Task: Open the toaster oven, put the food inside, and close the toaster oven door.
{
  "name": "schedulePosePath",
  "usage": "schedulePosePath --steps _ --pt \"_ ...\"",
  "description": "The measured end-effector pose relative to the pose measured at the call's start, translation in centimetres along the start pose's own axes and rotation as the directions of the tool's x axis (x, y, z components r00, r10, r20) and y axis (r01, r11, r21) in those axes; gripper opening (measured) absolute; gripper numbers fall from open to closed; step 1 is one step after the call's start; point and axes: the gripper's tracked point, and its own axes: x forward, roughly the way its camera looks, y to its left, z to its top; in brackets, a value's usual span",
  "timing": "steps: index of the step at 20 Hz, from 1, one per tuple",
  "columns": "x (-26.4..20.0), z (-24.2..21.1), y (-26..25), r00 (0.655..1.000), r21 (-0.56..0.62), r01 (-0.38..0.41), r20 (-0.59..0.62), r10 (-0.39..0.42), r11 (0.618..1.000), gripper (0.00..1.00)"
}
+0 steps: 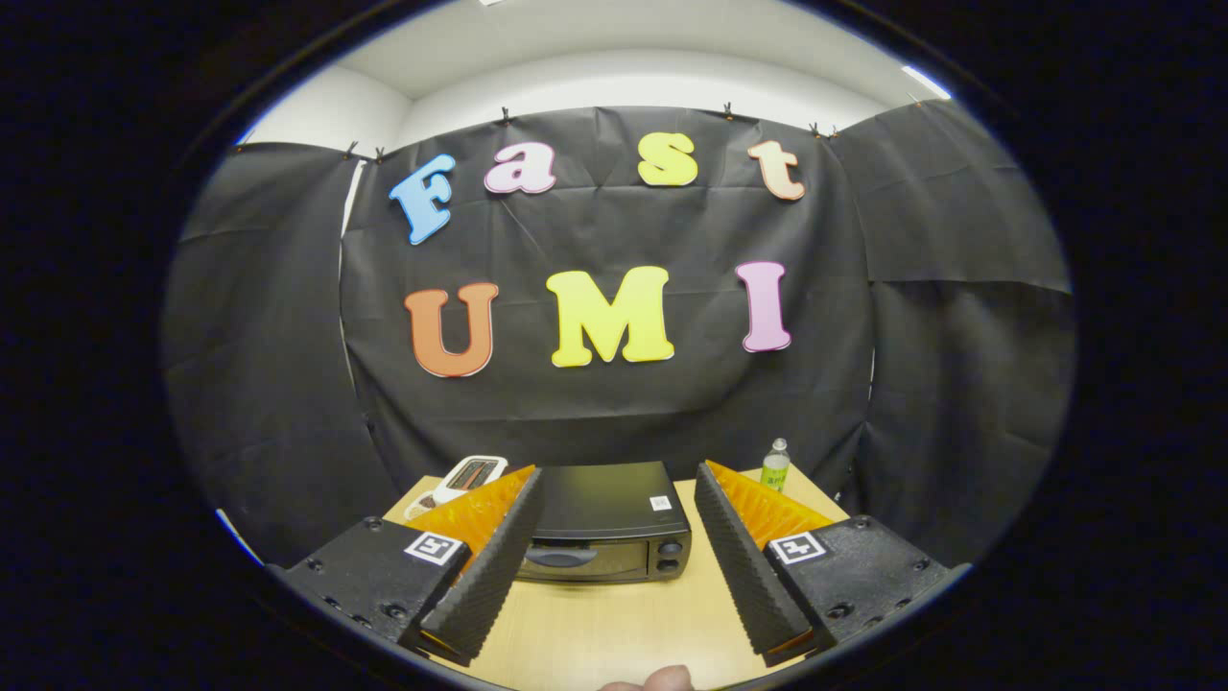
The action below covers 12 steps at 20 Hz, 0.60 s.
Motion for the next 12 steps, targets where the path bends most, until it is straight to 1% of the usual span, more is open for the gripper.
schedulePosePath --steps 9,12 --pt "-0.02 -0.50 -0.54 1.000 0.017 -0.002 -0.016 0.003 1.000 1.00" --pt "-0.07 -0.23 -0.51 1.000 0.006 -0.004 -0.013 0.004 1.000 1.00"
